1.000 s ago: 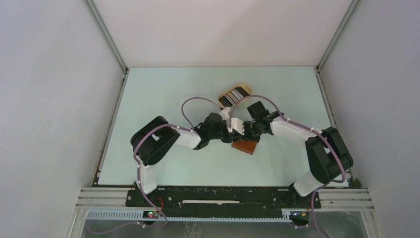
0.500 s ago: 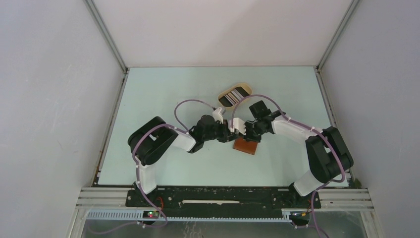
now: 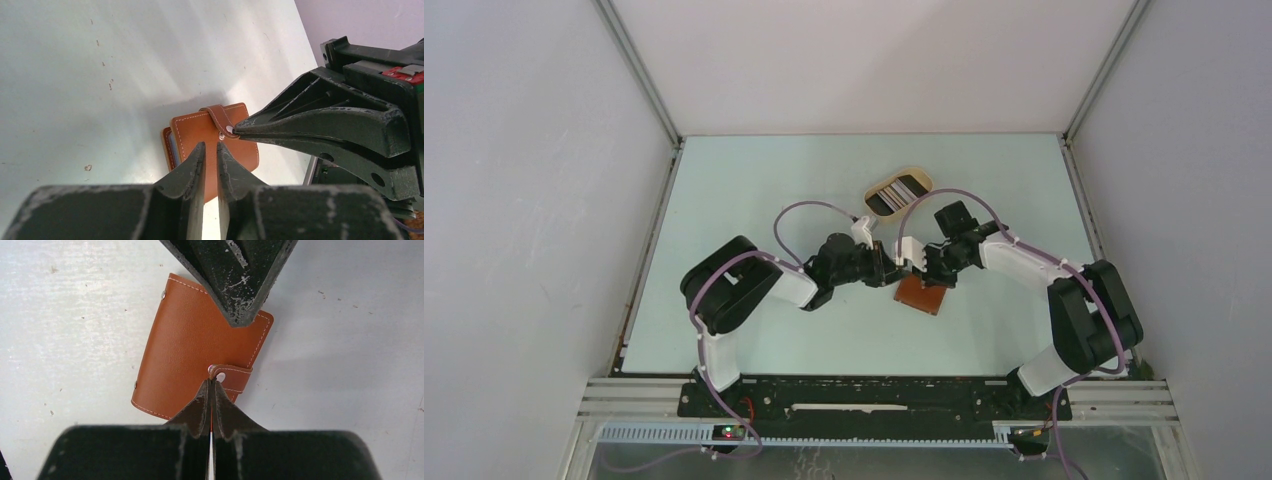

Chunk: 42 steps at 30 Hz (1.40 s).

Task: Put the credit cards into the card holder
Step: Close the card holder at the center of the board.

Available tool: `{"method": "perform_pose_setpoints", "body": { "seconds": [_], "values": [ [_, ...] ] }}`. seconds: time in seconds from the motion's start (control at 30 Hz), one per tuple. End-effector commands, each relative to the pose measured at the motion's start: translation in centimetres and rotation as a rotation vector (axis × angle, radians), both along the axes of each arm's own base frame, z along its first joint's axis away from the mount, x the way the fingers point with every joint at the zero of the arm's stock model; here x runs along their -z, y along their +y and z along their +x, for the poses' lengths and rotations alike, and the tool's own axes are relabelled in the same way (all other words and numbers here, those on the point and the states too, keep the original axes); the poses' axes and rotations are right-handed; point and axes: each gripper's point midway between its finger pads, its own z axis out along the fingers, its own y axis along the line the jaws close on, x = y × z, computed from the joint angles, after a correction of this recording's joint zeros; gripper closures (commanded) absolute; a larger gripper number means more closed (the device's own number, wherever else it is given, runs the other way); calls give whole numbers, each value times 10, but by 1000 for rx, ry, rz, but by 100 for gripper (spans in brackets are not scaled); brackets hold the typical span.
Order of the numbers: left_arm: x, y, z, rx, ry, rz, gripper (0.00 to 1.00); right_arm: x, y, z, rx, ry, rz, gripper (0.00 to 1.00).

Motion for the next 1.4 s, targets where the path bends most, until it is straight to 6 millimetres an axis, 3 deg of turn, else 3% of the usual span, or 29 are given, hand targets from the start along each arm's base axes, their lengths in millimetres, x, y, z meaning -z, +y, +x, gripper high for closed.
{"method": "perform_pose_setpoints", "body": {
  "seconds": [0.0, 0.23, 0.5, 0.73, 0.83, 1.03, 1.37],
  "values": [
    [-21, 0, 4, -12, -48, -43, 81, 0, 0, -4, -29, 15, -4, 100],
    [-19, 4, 6, -33, -52, -26, 79, 6, 1, -6, -28, 31, -16, 100],
    [-42, 19, 3, -67, -145, -43, 74, -23, 7, -3, -18, -31, 53, 66],
    [-80, 40, -5, -104, -305, -59, 73, -47, 8, -5, -24, -71, 96, 51],
    [-87, 43, -12, -109, -363, -35, 73, -40, 7, -11, -47, -55, 89, 48],
    [-69, 36, -14, -103, -328, 2, 71, -14, 3, 0, -14, -49, 20, 46],
    [-39, 29, -3, -140, -218, 35, 66, 1, 1, 8, 13, -43, -12, 46]
  ]
}}
